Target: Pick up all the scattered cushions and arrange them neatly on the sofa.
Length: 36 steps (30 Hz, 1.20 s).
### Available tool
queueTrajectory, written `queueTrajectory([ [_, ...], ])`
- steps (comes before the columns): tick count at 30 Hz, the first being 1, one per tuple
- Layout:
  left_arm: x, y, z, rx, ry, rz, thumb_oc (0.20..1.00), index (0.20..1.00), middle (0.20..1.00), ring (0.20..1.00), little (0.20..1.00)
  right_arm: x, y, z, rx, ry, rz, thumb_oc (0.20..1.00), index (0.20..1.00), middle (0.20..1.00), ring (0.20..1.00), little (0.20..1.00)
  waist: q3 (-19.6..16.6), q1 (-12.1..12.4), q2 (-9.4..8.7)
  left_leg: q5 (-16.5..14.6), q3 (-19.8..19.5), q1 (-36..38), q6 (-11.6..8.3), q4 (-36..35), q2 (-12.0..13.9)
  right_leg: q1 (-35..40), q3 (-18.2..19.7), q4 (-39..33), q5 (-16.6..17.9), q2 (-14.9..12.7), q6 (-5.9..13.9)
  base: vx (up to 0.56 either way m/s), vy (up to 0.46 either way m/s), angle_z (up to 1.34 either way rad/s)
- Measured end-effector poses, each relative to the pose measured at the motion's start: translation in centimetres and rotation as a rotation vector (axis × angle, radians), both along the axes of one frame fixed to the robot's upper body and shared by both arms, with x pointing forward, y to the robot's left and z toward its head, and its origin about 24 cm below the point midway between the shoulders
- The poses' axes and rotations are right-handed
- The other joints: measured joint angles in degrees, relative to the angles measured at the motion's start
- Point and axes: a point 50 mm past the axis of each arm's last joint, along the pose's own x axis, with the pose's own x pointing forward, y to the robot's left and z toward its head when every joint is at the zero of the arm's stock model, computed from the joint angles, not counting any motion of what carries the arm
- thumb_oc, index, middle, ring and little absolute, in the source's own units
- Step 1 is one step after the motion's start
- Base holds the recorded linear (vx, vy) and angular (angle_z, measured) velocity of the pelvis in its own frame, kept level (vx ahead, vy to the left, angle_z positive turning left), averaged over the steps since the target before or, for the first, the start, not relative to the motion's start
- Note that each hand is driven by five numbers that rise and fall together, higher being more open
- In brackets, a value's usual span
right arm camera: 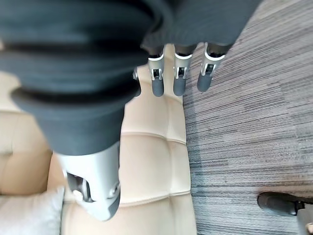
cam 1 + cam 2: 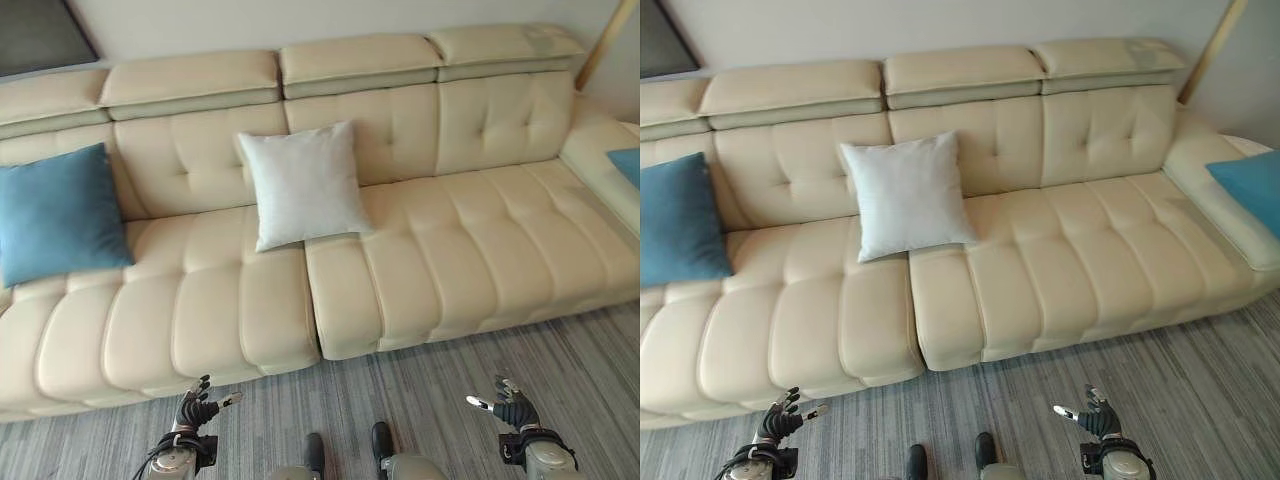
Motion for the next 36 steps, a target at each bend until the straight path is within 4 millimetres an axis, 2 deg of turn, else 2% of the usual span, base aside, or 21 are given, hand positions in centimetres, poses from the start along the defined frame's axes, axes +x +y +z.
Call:
queueTrajectory([
  [1, 0.1, 0.0, 0.1, 0.001, -0.003, 0.0, 1.0, 1.0, 1.0, 1.0, 1.0, 0.8, 0.7, 0.2, 0.016, -0.026, 0.005, 1.0, 1.0, 1.0, 1.0, 1.0, 0.1, -0.5, -0.75, -0.1, 4.2, 0.4, 0.3, -0.4, -0.1, -1.1, 2.9, -1.1, 0.6, 0.0, 1.07, -0.01, 0.022, -2.47],
  [2, -0.1, 0.2, 0.6, 0.009, -0.027, -0.003, 1.0, 1.0, 1.0, 1.0, 1.0, 1.4, 2.1, 0.0, 0.051, -0.044, -0.001, 1.0, 1.0, 1.0, 1.0, 1.0, 0.3, -1.0, -1.67, -0.4, 11.4, 1.0, 0.4, 0.5, 1.2, -2.4, 0.1, -3.0, -2.4, -1.2, 1.13, 0.01, -0.025, -2.43],
  [3, -0.4, 0.5, 0.7, 0.018, -0.023, -0.006, 1.0, 1.0, 1.0, 1.0, 1.0, 1.6, 2.8, 0.0, 0.07, -0.055, 0.004, 1.0, 1.0, 1.0, 1.0, 1.0, 0.8, -1.0, -1.62, -0.6, 11.8, 0.7, 0.92, 1.8, 2.1, -2.2, -2.4, -3.0, -2.6, -2.2, 1.52, 0.05, -0.111, -2.3],
  [4, -0.2, 0.5, 0.8, 0.02, -0.026, -0.01, 1.0, 1.0, 1.0, 1.0, 1.0, 1.5, 3.1, -0.1, 0.079, -0.05, 0.006, 1.0, 1.0, 1.0, 1.0, 1.0, 0.9, -1.2, -1.43, -1.1, 13.2, 1.6, 1.43, 1.6, 3.2, -3.9, -7.9, 0.5, -3.0, -3.3, 2.71, 0.07, -0.147, -1.31],
  [7, 0.4, 0.2, 1.2, 0.017, -0.058, -0.021, 1.0, 1.0, 1.0, 1.0, 1.0, 1.3, 3.2, -0.5, 0.07, -0.013, 0.014, 1.0, 1.0, 1.0, 1.0, 1.0, 0.9, -0.3, -0.56, -2.5, 22.1, 4.5, 0.08, 0.5, 5.9, -5.8, -27.2, 10.4, -6.4, -8.0, 0.09, 0.15, -0.133, -1.56],
  [8, 0.7, 0.2, 1.1, 0.013, -0.054, -0.026, 1.0, 1.0, 1.0, 1.0, 1.0, 1.5, 3.2, -0.4, 0.065, -0.02, 0.029, 1.0, 1.0, 1.0, 1.0, 1.0, 0.9, -0.6, -0.65, -5.5, 22.1, 4.8, -1.67, 2.0, 6.9, -4.5, -28.2, 12.5, -7.4, -10.2, 1.65, 0.12, -0.245, -1.51],
  [10, 1.3, -0.3, 1.3, -0.002, -0.075, -0.035, 1.0, 1.0, 1.0, 1.0, 1.0, 0.6, 2.6, -0.5, 0.047, 0.002, 0.023, 1.0, 1.0, 1.0, 1.0, 1.0, 0.1, -0.4, -1.87, -5.6, 21.3, 4.3, -2.85, 3.7, 7.1, -0.5, -28.8, 10.0, -6.3, -12.3, 2.71, 0.19, -0.316, -0.7],
  [12, 1.4, -1.0, 0.9, -0.017, -0.058, -0.046, 1.0, 1.0, 1.0, 1.0, 1.0, 0.4, 2.2, -0.6, 0.037, 0.009, 0.022, 1.0, 1.0, 1.0, 1.0, 1.0, -0.1, -1.1, 0.46, -4.9, 16.8, 2.7, -4.23, 5.1, 9.4, 0.2, -28.3, 8.4, -5.5, -9.0, 1.41, 0.18, -0.378, -0.21],
  [13, 1.4, -1.3, 0.6, -0.022, -0.048, -0.061, 1.0, 1.0, 1.0, 1.0, 1.0, 0.0, 1.9, -0.7, 0.03, 0.022, 0.018, 1.0, 1.0, 1.0, 1.0, 1.0, -0.1, -1.6, 1.17, -3.7, 15.0, 1.7, -5.38, 8.0, 10.8, 0.2, -27.7, 8.9, -6.7, -7.1, -0.57, 0.12, -0.354, 0.29],
  [15, 2.8, -1.7, 1.1, -0.024, -0.077, -0.079, 1.0, 1.0, 1.0, 1.0, 1.0, -0.3, 1.7, -0.8, 0.029, 0.03, 0.009, 1.0, 1.0, 1.0, 1.0, 1.0, 0.5, -1.9, -0.15, -2.1, 9.7, -5.3, -4.22, 20.8, 13.5, -0.4, -26.3, 9.2, -8.9, -5.9, -4.39, 0.05, -0.237, 0.14],
  [17, 2.9, -2.1, 0.9, -0.026, -0.07, -0.098, 1.0, 1.0, 1.0, 1.0, 1.0, 0.4, 1.6, -0.4, 0.026, 0.007, 0.006, 1.0, 1.0, 1.0, 1.0, 1.0, 0.8, -1.2, -1.18, 1.8, 5.2, -9.2, -3.75, 28.4, 14.8, 0.3, -24.6, 8.5, -7.3, -4.3, -7.2, 0.15, -0.106, -0.36],
  [18, 2.8, -2.3, 0.8, -0.029, -0.064, -0.104, 1.0, 1.0, 1.0, 1.0, 1.0, 1.0, 1.6, -0.1, 0.025, -0.013, 0.008, 1.0, 1.0, 1.0, 1.0, 1.0, 0.9, -0.9, -1.61, 1.6, 2.9, -10.7, -4.55, 30.7, 14.4, 0.7, -24.1, 7.5, -7.7, -4.3, -6.7, 0.25, -0.059, -0.7],
  [19, 2.4, -2.9, 0.6, -0.054, -0.064, -0.11, 1.0, 1.0, 1.0, 1.0, 1.0, 2.0, 1.5, 0.7, 0.013, -0.048, 0.017, 1.0, 1.0, 1.0, 1.0, 1.0, 1.3, 0.0, -3.1, -3.7, -4.1, -10.9, -5.5, 24.3, 7.7, 1.3, -20.4, 4.8, -6.1, -3.6, -6.18, 0.24, -0.024, -0.91],
  [20, 2.3, -3.2, 0.6, -0.066, -0.065, -0.114, 1.0, 1.0, 1.0, 1.0, 1.0, 2.6, 1.4, 1.1, 0.007, -0.069, 0.024, 1.0, 1.0, 1.0, 1.0, 1.0, 1.5, 0.5, -3.17, -4.2, -4.7, -10.8, -5.42, 20.8, 6.0, 1.8, -20.2, 3.2, -4.2, -2.9, -6.62, 0.16, -0.019, -0.91],
  [25, 2.1, -3.1, 0.4, -0.066, -0.053, -0.114, 1.0, 1.0, 1.0, 1.0, 1.0, 1.8, 1.2, 0.5, 0.0, -0.035, 0.015, 1.0, 1.0, 1.0, 1.0, 1.0, 2.0, 1.6, -2.97, -3.0, -7.7, -13.7, -4.24, 9.5, -0.9, 8.9, -17.6, -4.5, -4.0, 2.4, -4.96, 0.23, 0.019, -0.41],
  [28, 1.5, -2.9, 0.2, -0.066, -0.035, -0.11, 1.0, 1.0, 1.0, 1.0, 1.0, 1.3, 0.9, 0.2, -0.007, -0.016, 0.008, 1.0, 1.0, 1.0, 1.0, 1.0, 1.9, 2.8, -2.25, -0.4, -9.0, -16.6, -3.64, 6.7, -2.1, 11.1, -14.6, -5.7, -5.0, 5.8, -5.16, 0.29, 0.104, -0.62],
  [31, 0.8, -2.6, -0.2, -0.062, 0.0, -0.094, 1.0, 1.0, 1.0, 1.0, 1.0, 1.1, 1.0, 0.0, -0.003, -0.004, 0.003, 1.0, 1.0, 1.0, 1.0, 1.0, 2.1, 3.1, -2.07, 1.3, -9.3, -18.3, -1.65, 6.4, -3.4, 13.0, -11.6, -5.8, -5.5, 7.7, -5.22, 0.29, 0.165, -0.54],
  [33, 0.8, -2.6, -0.3, -0.062, 0.007, -0.094, 1.0, 1.0, 1.0, 1.0, 1.0, 1.2, 1.0, -0.2, 0.002, 0.002, -0.005, 1.0, 1.0, 1.0, 1.0, 1.0, 2.6, 3.6, -3.28, 1.1, -8.3, -18.6, -0.35, 7.4, -5.5, 14.0, -9.3, -5.4, -6.8, 7.7, -3.19, 0.3, 0.209, -0.54],
  [34, 0.6, -2.7, -0.5, -0.069, 0.016, -0.091, 1.0, 1.0, 1.0, 1.0, 1.0, 0.8, 1.0, -0.4, 0.008, 0.012, -0.019, 1.0, 1.0, 1.0, 1.0, 1.0, 3.0, 3.5, -3.13, 1.0, -5.8, -17.3, 4.4, 7.3, -6.8, 14.8, -8.8, -3.1, -7.2, 8.2, -2.52, 0.26, 0.207, -0.46],
  [35, 0.2, -3.0, -0.7, -0.079, 0.027, -0.092, 1.0, 1.0, 1.0, 1.0, 1.0, 0.6, 0.7, -0.3, 0.0, 0.011, -0.018, 1.0, 1.0, 1.0, 1.0, 1.0, 2.9, 3.0, -0.43, 1.5, -5.2, -15.4, 7.01, 6.8, -6.3, 14.8, -8.7, 1.2, -7.3, 11.1, -2.44, 0.35, 0.272, -0.46],
  [36, -0.4, -3.0, -0.9, -0.082, 0.038, -0.091, 1.0, 1.0, 1.0, 1.0, 1.0, -0.1, 0.5, -0.4, -0.008, 0.024, -0.008, 1.0, 1.0, 1.0, 1.0, 1.0, 2.0, 2.7, 2.07, 0.5, -5.8, -13.8, 10.44, 6.6, -4.2, 13.9, -8.3, 6.0, -10.3, 14.3, 0.76, 0.34, 0.249, -0.42],
])
